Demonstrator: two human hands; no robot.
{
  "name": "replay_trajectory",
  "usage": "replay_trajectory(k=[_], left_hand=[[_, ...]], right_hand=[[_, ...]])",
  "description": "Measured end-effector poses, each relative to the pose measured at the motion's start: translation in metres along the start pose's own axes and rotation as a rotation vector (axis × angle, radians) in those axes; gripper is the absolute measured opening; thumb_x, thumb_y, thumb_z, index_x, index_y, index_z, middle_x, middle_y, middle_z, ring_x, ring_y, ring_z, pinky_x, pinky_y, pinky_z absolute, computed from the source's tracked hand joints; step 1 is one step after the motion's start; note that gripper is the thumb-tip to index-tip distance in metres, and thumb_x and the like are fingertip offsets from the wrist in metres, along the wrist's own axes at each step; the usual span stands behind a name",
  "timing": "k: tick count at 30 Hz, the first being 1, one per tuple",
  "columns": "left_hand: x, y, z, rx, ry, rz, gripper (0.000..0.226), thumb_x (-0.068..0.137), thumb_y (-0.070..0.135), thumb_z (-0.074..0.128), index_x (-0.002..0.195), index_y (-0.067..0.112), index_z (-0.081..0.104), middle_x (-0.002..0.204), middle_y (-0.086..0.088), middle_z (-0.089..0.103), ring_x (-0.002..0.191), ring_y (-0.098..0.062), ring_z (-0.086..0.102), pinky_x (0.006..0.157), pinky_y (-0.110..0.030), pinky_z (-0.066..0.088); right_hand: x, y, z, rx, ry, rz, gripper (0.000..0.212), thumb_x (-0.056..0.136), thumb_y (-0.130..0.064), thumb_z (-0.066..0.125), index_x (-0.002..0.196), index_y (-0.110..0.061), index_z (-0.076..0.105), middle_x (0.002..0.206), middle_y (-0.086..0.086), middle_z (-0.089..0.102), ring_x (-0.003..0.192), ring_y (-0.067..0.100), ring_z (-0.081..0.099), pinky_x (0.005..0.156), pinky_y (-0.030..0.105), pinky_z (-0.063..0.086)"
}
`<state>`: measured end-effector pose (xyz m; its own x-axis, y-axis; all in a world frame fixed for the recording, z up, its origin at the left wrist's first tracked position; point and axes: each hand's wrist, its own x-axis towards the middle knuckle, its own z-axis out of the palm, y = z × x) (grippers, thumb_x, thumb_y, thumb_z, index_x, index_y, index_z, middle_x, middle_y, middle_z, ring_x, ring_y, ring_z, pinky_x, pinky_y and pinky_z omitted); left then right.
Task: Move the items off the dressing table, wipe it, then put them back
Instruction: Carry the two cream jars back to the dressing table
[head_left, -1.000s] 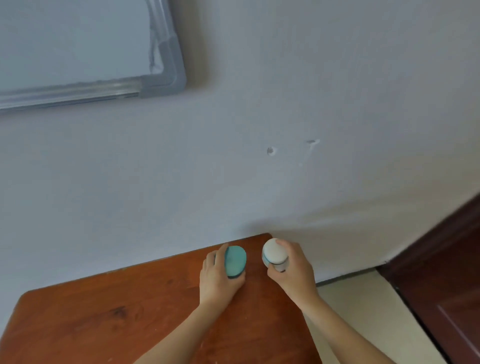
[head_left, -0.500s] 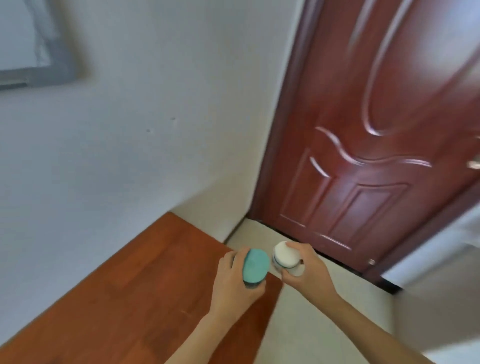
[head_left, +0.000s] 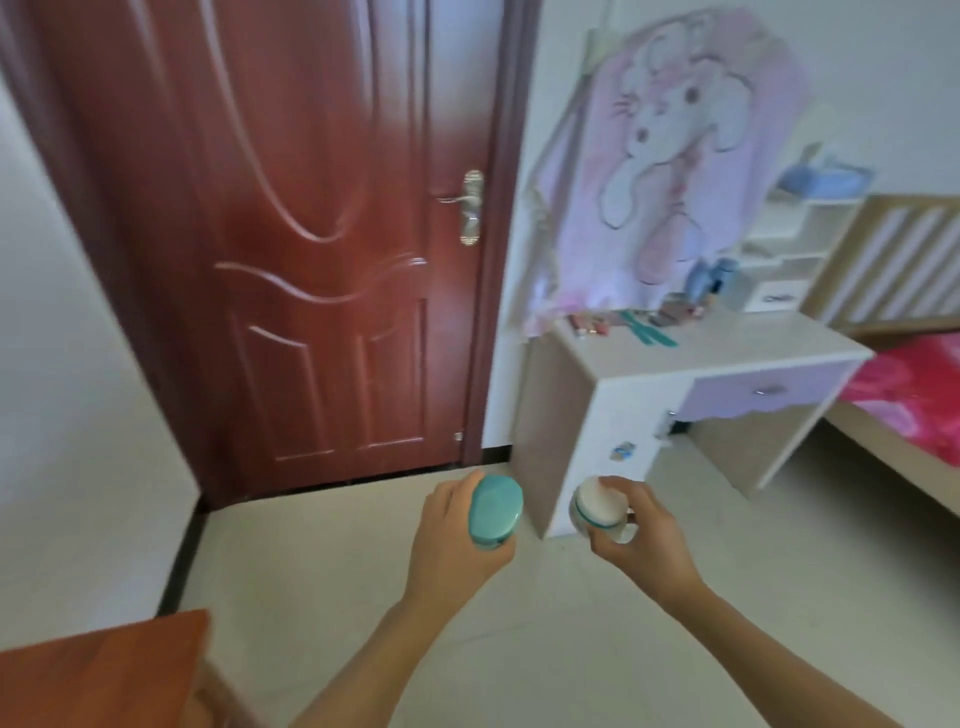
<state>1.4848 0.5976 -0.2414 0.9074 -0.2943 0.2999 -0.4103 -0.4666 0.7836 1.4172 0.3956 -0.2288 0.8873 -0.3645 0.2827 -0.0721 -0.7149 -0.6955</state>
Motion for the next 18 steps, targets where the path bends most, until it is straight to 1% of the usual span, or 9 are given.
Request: replay_trajectory(k=[2,4,7,10,12,13,14,16,18], left_hand=[[0.012,0.027,0.044,-0.032,-0.037,0.022,0.072,0.063,0.023,0.080,0.127,0.012,0.049,0.117,-0.004,0.054,0.112,-0.021,0.049,0.086,-0.004,0.023],[0.024,0.054,0.091,-0.066,-0.056,0.033,0.071,0.062,0.024,0.081,0.125,0.013,0.051,0.112,0.000,0.053,0.110,-0.020,0.050,0.084,-0.005,0.025],[0.042,0.090,0.158,-0.117,-0.092,0.053,0.067,0.061,0.023,0.081,0.121,0.015,0.053,0.104,0.011,0.047,0.108,-0.019,0.051,0.084,-0.009,0.030],[0.060,0.114,0.213,-0.125,-0.131,0.065,0.070,0.061,0.023,0.082,0.123,0.017,0.050,0.107,0.009,0.045,0.109,-0.016,0.049,0.084,-0.009,0.030],[0.070,0.124,0.241,-0.131,-0.157,0.045,0.070,0.061,0.026,0.081,0.123,0.021,0.049,0.107,0.010,0.045,0.107,-0.013,0.048,0.084,-0.013,0.033],[0.075,0.129,0.252,-0.135,-0.170,0.043,0.068,0.061,0.028,0.081,0.121,0.024,0.049,0.106,0.011,0.046,0.106,-0.012,0.048,0.084,-0.015,0.034],[0.081,0.131,0.262,-0.136,-0.183,0.051,0.067,0.061,0.029,0.081,0.120,0.027,0.049,0.104,0.013,0.046,0.104,-0.010,0.048,0.082,-0.014,0.035],[0.094,0.134,0.278,-0.127,-0.201,0.079,0.065,0.061,0.029,0.081,0.118,0.029,0.049,0.099,0.021,0.042,0.100,-0.006,0.046,0.076,-0.006,0.034],[0.110,0.133,0.290,-0.116,-0.211,0.091,0.066,0.061,0.028,0.081,0.119,0.029,0.049,0.098,0.025,0.040,0.098,-0.004,0.044,0.076,-0.006,0.034]], right_hand=[[0.003,0.035,-0.037,-0.002,0.057,0.042,0.050,0.064,-0.003,0.075,0.110,-0.012,0.058,0.108,0.001,0.059,0.090,0.019,0.057,0.077,0.026,0.042],[0.009,0.071,-0.072,-0.010,0.099,0.073,0.050,0.063,-0.001,0.074,0.110,-0.011,0.058,0.108,0.003,0.059,0.088,0.019,0.057,0.077,0.026,0.042],[0.017,0.123,-0.120,-0.015,0.152,0.110,0.050,0.064,0.001,0.073,0.110,-0.009,0.058,0.108,0.005,0.059,0.089,0.021,0.057,0.077,0.025,0.042],[0.026,0.166,-0.158,-0.025,0.192,0.144,0.049,0.066,0.001,0.073,0.111,-0.006,0.057,0.111,0.009,0.059,0.092,0.025,0.057,0.077,0.025,0.041],[0.032,0.189,-0.177,-0.022,0.210,0.167,0.048,0.067,0.000,0.073,0.112,-0.007,0.057,0.113,0.009,0.058,0.094,0.025,0.057,0.078,0.027,0.042],[0.036,0.198,-0.185,-0.022,0.215,0.167,0.048,0.067,-0.001,0.073,0.112,-0.008,0.057,0.113,0.008,0.058,0.092,0.022,0.056,0.077,0.026,0.041],[0.041,0.207,-0.191,-0.023,0.218,0.166,0.048,0.067,-0.002,0.073,0.112,-0.009,0.056,0.113,0.007,0.058,0.090,0.018,0.054,0.076,0.024,0.040],[0.054,0.223,-0.199,-0.007,0.235,0.177,0.049,0.068,-0.002,0.072,0.113,-0.011,0.056,0.113,0.006,0.058,0.088,0.014,0.052,0.075,0.024,0.040],[0.065,0.237,-0.200,0.004,0.257,0.201,0.049,0.068,-0.003,0.072,0.114,-0.012,0.054,0.113,0.004,0.058,0.087,0.014,0.052,0.075,0.024,0.041]])
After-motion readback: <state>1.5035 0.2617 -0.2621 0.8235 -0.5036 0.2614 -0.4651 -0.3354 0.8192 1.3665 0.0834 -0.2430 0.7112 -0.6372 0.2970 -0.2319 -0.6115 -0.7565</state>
